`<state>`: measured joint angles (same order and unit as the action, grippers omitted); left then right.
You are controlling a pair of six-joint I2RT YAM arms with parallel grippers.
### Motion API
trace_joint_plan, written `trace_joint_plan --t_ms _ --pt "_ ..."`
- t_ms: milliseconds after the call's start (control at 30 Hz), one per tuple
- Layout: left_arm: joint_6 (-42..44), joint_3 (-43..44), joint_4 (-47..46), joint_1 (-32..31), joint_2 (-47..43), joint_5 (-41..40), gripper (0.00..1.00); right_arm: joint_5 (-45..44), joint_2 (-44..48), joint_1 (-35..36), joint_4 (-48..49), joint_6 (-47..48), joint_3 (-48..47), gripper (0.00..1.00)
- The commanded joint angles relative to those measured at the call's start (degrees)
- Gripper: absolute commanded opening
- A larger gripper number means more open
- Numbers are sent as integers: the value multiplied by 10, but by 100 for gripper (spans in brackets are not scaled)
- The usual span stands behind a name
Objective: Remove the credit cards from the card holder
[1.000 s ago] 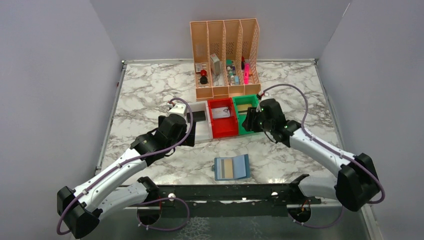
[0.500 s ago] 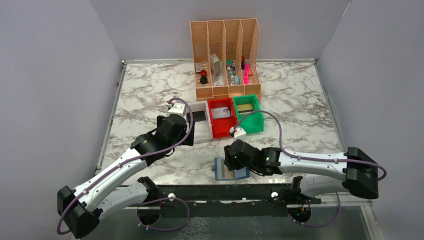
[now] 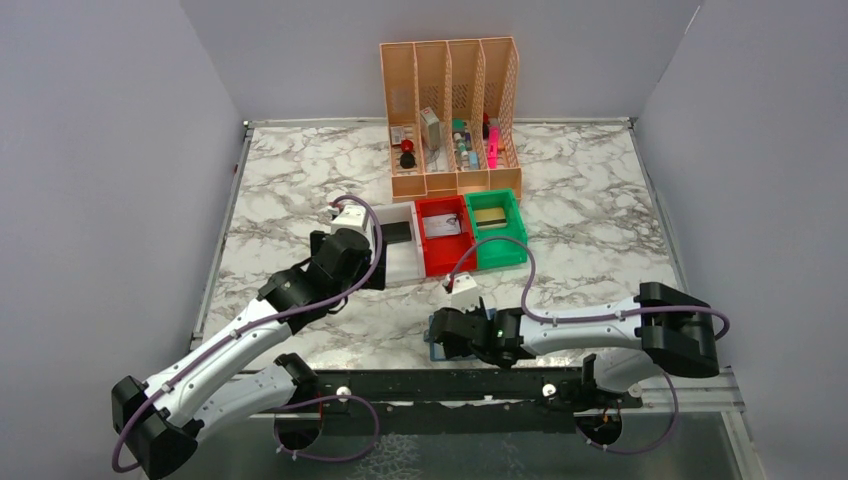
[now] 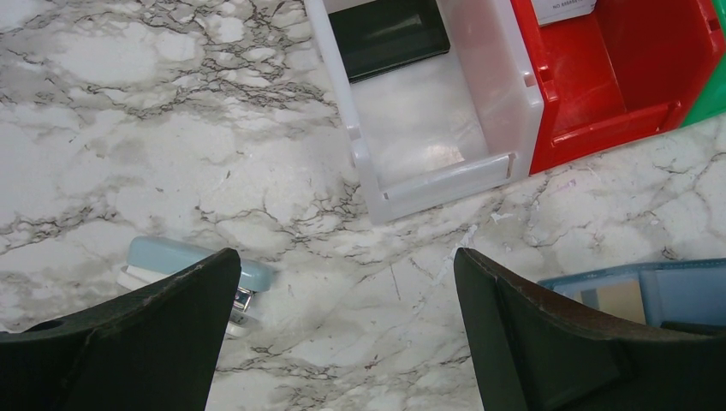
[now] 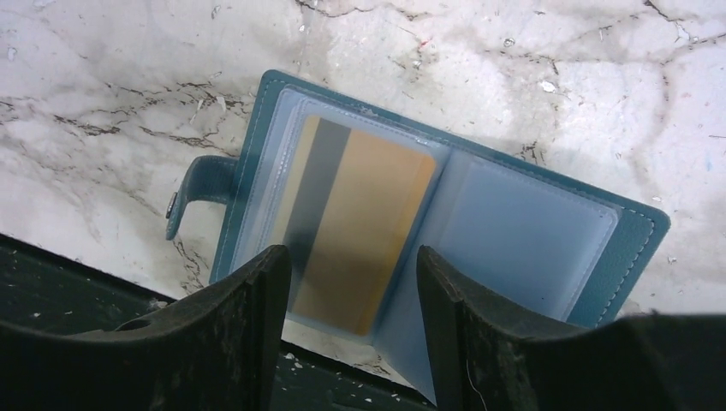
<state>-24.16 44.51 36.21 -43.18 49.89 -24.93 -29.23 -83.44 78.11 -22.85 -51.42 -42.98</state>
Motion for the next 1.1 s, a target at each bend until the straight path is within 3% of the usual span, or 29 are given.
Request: trace_joint_plan --t_ms 0,300,667,1067 --pt "2 1 4 2 4 -4 99 -19 0 3 19 5 -12 61" --pt "2 0 3 2 3 -2 99 -18 -72 3 0 -18 -27 54" --pt "2 -1 3 2 8 5 99 -23 -56 3 16 -16 -11 21" --pt "-2 1 0 2 8 33 99 -13 -43 2 60 -12 1 1"
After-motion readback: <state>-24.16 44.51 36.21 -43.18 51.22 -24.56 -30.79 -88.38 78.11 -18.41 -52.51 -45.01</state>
